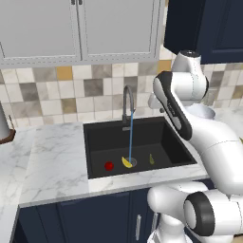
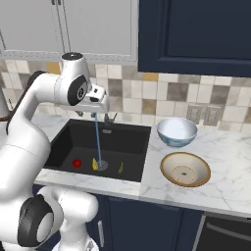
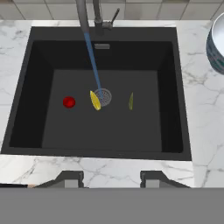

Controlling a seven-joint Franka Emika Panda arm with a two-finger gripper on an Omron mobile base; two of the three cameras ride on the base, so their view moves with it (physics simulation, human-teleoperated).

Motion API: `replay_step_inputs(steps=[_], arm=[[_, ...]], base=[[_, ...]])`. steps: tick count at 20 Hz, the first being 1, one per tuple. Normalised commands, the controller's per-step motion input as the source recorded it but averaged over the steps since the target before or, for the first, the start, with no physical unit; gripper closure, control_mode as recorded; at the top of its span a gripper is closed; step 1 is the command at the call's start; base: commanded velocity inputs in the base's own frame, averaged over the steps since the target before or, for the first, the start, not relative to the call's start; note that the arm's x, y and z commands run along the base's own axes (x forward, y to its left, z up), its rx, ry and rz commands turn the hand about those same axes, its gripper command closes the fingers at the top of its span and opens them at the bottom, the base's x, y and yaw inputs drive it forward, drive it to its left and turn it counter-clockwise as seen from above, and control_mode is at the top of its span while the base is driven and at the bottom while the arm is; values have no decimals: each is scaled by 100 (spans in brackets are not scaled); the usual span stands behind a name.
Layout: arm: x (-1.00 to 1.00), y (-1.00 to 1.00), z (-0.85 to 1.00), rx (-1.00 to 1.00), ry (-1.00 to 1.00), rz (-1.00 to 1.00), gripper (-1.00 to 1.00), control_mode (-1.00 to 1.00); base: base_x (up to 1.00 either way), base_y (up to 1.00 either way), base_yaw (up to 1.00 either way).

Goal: Pick the lemon wedges from the sink and place them in one bowl. Place the apple in the other bowl. Then turn off the sink faucet.

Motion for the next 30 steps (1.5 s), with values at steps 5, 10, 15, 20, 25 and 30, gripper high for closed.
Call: replay_step_inputs(steps=[5,10,15,20,25,30], arm=[[-4,-6,-34,0,0,0,-100,-100],[-3,-10,-44,0,0,0,-100,-100],[0,-1,-41,0,0,0,-100,-100],[0,-6,-38,0,0,0,-100,-100],[0,-13,-57,0,0,0,-100,-100],[3,-10,-63,0,0,-1,-100,-100]], base=[[0,0,0],[0,0,0],[0,0,0],[0,0,0],[0,0,0],[0,0,0]])
